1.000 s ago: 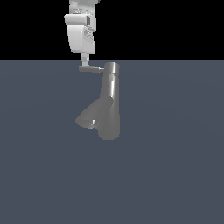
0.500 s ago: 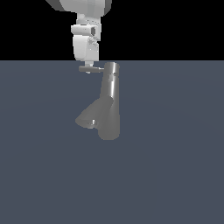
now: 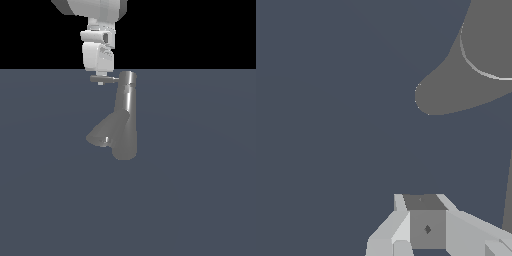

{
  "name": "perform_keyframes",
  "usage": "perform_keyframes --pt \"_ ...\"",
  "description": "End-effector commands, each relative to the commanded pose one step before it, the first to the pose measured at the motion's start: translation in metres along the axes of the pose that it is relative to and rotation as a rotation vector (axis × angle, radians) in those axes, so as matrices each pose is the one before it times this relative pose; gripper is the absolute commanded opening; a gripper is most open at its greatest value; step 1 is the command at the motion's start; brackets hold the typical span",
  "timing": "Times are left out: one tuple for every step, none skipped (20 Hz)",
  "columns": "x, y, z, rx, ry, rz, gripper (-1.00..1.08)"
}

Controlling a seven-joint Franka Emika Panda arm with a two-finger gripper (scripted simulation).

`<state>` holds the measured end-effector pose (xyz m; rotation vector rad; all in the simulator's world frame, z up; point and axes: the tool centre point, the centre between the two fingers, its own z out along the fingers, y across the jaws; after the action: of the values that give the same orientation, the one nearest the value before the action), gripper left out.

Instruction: Turn on the faucet by rotating a designated handle.

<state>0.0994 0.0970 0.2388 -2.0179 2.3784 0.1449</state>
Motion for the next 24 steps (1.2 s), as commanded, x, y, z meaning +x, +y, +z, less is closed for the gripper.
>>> perform_keyframes --pt "0.00059 0.00032 0.00269 -0.00666 0.00047 0.01135 -1.00" --pt "0.00011 0.00002 0.00049 -0.00115 0.00000 0.00198 -1.00" --pt "-0.00001 0.00004 0.00014 -0.00035 0.00000 0.00060 -1.00" --pt "0.00000 0.00000 0.00000 0.00000 0.00000 0.00000 -1.00" --pt "0.00000 0.00000 0.00000 0.00000 0.00000 0.00000 -1.00" --pt "0.00000 0.00000 0.00000 0.00000 0.00000 0.00000 -1.00" --pt "0.00009 -0.00004 -0.00007 0.00030 0.00006 -0.00062 -1.00" --pt "-0.00018 0.00256 -0.00102 0.00000 0.00000 0.00000 -1.00" --pt "-0.00018 0.00257 -0.00103 0.00000 0.00000 0.00000 -1.00" --pt "-0.00018 0.00258 -0.00103 0.00000 0.00000 0.00000 -1.00" --pt "-0.00018 0.00259 -0.00104 0.00000 0.00000 0.00000 -1.00" --pt "-0.00018 0.00261 -0.00104 0.00000 0.00000 0.00000 -1.00" --pt "-0.00018 0.00262 -0.00105 0.00000 0.00000 0.00000 -1.00" --pt "-0.00019 0.00263 -0.00105 0.00000 0.00000 0.00000 -1.00" --pt "-0.00019 0.00264 -0.00105 0.00000 0.00000 0.00000 -1.00" --pt "-0.00019 0.00265 -0.00106 0.00000 0.00000 0.00000 -1.00" --pt "-0.00019 0.00266 -0.00106 0.00000 0.00000 0.00000 -1.00" --pt "-0.00019 0.00267 -0.00107 0.00000 0.00000 0.00000 -1.00" --pt "-0.00019 0.00268 -0.00107 0.00000 0.00000 0.00000 -1.00" --pt "-0.00019 0.00268 -0.00108 0.00000 0.00000 0.00000 -1.00" --pt "-0.00019 0.00269 -0.00108 0.00000 0.00000 0.00000 -1.00" --pt "-0.00019 0.00270 -0.00108 0.00000 0.00000 0.00000 -1.00" --pt "-0.00019 0.00271 -0.00109 0.00000 0.00000 0.00000 -1.00" --pt "-0.00019 0.00271 -0.00109 0.00000 0.00000 0.00000 -1.00"
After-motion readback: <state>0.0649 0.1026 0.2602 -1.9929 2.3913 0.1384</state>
